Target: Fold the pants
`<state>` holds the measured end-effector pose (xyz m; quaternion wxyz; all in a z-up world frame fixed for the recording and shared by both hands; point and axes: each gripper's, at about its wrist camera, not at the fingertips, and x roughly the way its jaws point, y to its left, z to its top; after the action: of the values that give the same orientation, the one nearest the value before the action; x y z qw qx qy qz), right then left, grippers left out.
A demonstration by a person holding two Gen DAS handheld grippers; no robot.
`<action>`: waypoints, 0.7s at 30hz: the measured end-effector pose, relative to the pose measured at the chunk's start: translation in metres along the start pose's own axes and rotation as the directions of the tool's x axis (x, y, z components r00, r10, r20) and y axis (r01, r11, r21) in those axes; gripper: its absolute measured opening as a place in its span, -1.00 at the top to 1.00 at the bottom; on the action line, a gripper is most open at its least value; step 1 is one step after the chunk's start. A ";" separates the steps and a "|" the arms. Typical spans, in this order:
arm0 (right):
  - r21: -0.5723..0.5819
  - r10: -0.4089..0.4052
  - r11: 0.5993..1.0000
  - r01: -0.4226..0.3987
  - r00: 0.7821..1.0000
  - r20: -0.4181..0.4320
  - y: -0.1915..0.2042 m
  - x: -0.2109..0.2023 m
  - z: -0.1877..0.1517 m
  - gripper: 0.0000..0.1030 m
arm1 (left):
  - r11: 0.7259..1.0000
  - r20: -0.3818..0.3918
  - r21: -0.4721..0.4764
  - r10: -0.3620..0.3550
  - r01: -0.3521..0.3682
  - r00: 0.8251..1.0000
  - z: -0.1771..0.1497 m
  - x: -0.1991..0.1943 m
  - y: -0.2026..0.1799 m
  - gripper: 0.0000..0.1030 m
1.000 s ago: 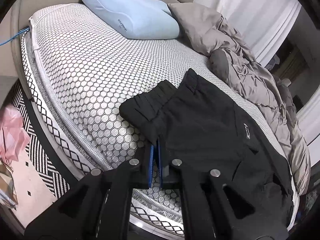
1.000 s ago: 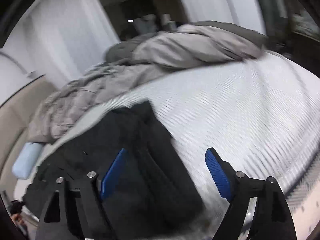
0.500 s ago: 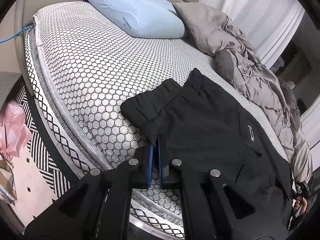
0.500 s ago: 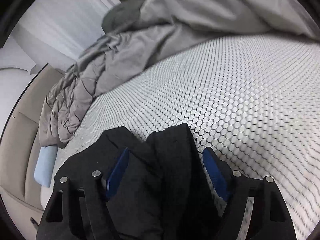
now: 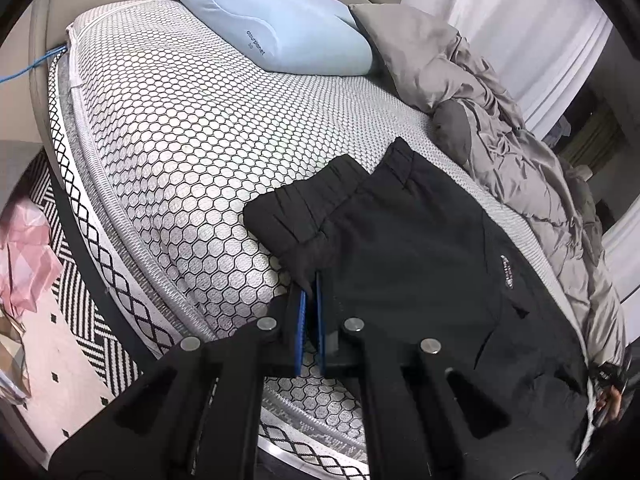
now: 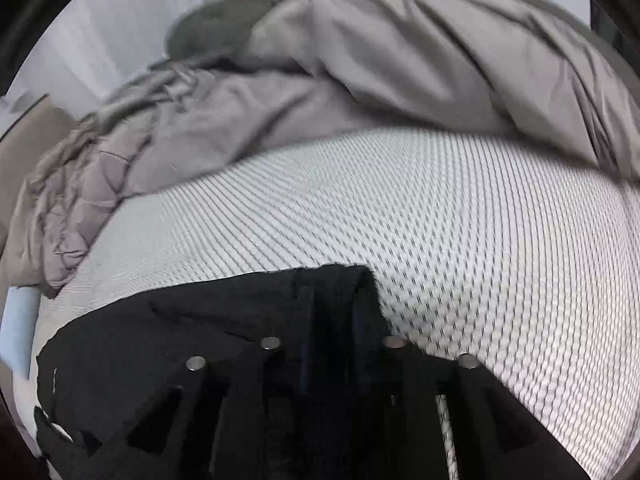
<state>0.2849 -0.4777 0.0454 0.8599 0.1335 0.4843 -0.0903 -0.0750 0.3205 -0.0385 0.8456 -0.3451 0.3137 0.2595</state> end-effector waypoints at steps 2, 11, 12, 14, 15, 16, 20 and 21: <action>0.002 0.071 0.997 -0.071 0.996 0.055 -0.005 -0.031 -0.016 0.43 | 1.000 -0.014 -0.002 -0.005 0.005 1.000 0.000 -0.002 0.002 0.98; -0.119 0.227 0.972 -0.201 0.934 0.276 -0.034 -0.192 -0.167 -0.80 | 0.981 -0.115 -0.051 -0.192 0.187 0.975 0.001 0.003 0.006 0.07; -0.110 0.233 0.972 -0.210 0.931 0.282 -0.036 -0.198 -0.182 -0.80 | 0.984 -0.133 -0.048 -0.178 0.173 0.975 0.001 0.010 0.005 0.07; -0.084 0.253 0.968 -0.239 0.926 0.281 -0.038 -0.206 -0.214 -0.80 | 0.983 -0.149 -0.070 -0.176 0.167 0.973 0.001 0.019 0.003 0.07; -0.063 0.245 0.969 -0.237 0.927 0.284 -0.041 -0.208 -0.232 -0.80 | 0.981 -0.137 -0.068 -0.190 0.183 0.972 0.002 0.020 0.001 0.07; -0.047 0.243 0.970 -0.240 0.927 0.287 -0.036 -0.209 -0.248 -0.80 | 0.980 -0.130 -0.060 -0.197 0.190 0.972 0.004 0.021 -0.001 0.07; 0.067 0.252 0.957 -0.281 0.926 0.280 -0.052 -0.206 -0.296 -0.80 | 0.971 -0.089 -0.031 -0.238 0.236 0.967 0.018 0.015 -0.015 0.51; 0.112 0.264 0.948 -0.299 0.931 0.251 -0.056 -0.197 -0.310 -0.80 | 0.972 -0.069 -0.012 -0.234 0.234 0.970 0.021 0.015 -0.020 0.54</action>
<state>-0.0832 -0.4279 0.0532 0.9023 0.2537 0.3481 -0.0164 -0.0448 0.3269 -0.0287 0.8581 -0.3903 0.2998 0.1464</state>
